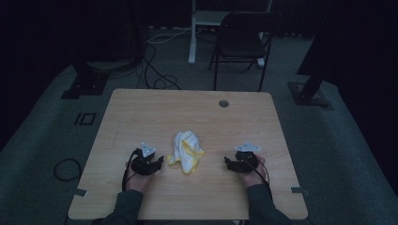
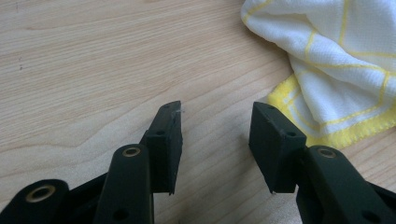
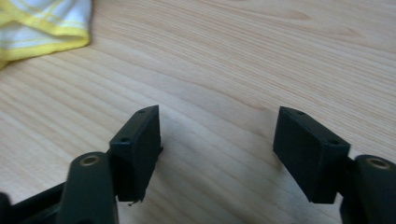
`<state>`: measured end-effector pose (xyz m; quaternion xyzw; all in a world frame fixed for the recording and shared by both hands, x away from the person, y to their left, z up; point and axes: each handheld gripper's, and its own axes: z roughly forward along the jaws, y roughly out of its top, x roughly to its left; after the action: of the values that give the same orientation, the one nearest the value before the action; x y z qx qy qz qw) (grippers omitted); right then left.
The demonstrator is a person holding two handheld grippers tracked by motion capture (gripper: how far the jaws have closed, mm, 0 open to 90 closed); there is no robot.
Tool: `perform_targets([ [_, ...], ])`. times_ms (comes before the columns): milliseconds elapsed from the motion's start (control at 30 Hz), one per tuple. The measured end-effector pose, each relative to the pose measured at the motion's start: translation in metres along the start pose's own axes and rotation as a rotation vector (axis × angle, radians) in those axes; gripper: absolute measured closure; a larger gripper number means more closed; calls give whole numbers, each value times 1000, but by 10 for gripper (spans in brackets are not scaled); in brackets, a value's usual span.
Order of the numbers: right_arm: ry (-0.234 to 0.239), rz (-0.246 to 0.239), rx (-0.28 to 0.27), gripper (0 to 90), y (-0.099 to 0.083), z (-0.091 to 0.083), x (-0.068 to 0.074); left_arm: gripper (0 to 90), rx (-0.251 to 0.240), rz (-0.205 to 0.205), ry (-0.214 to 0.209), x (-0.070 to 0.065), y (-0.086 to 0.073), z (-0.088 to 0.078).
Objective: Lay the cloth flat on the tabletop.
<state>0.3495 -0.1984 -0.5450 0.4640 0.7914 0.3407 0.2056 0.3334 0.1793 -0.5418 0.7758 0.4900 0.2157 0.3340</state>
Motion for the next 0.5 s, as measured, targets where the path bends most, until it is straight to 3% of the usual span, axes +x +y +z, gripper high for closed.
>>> perform_targets([
  [267, 40, -8, -31, 471, 2, -8, 8, 561, -11, -9, -15, 0, 0, -5],
  [500, 62, -18, -44, 468, 6, -13, 11, 560, -14, 8, -30, -6, 0, -6],
])
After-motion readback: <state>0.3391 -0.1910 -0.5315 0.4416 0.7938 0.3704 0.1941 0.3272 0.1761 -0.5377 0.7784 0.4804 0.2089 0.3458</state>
